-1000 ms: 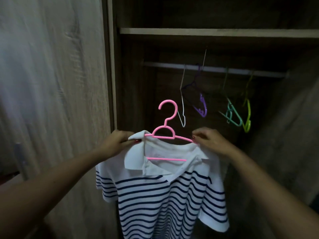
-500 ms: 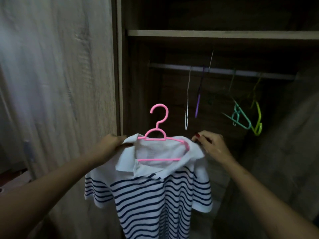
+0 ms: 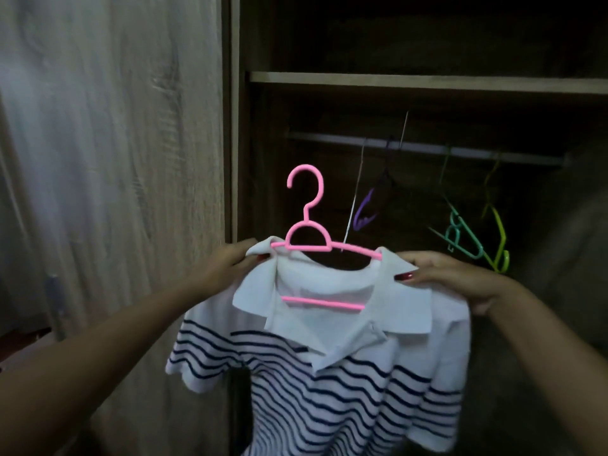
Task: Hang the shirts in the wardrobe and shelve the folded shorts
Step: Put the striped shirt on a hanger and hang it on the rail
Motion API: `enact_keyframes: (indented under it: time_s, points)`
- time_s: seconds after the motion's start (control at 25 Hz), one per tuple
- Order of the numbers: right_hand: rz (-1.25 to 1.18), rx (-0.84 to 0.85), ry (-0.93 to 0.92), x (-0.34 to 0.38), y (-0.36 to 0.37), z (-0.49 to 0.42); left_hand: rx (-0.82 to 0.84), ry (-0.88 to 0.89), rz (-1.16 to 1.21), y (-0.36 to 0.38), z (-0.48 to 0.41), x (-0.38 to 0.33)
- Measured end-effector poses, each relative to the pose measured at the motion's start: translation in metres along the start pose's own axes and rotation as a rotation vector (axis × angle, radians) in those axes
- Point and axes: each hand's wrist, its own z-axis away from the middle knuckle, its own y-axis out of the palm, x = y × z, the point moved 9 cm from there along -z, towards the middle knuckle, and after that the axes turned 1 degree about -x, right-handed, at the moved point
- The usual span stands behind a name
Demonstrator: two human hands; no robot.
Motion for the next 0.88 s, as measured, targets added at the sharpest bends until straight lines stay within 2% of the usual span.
enact_keyframes:
  time_s: [0.24,0.4,0.56,0.68,0.88]
  points:
    - [-0.382,-0.167,-0.038,0.038,0.005,0.017,-0.089,-0.132,0.067,0.016,-0.028,-0.013]
    - [-0.38,-0.238,-0.036,0.066,0.001,0.032,-0.013,-0.177,0.142,0.025,-0.039,-0.029]
    - [-0.373,-0.342,-0.003,0.06,0.022,-0.006,-0.067,-0.222,-0.004,0.008,-0.044,-0.017]
    - [-0.365,-0.444,-0.087,0.064,0.03,-0.054,-0.113,-0.116,-0.204,-0.007,-0.043,-0.016]
    - [-0.158,-0.615,-0.219,0.098,0.011,-0.136,-0.099,0.176,-0.513,-0.025,-0.037,-0.029]
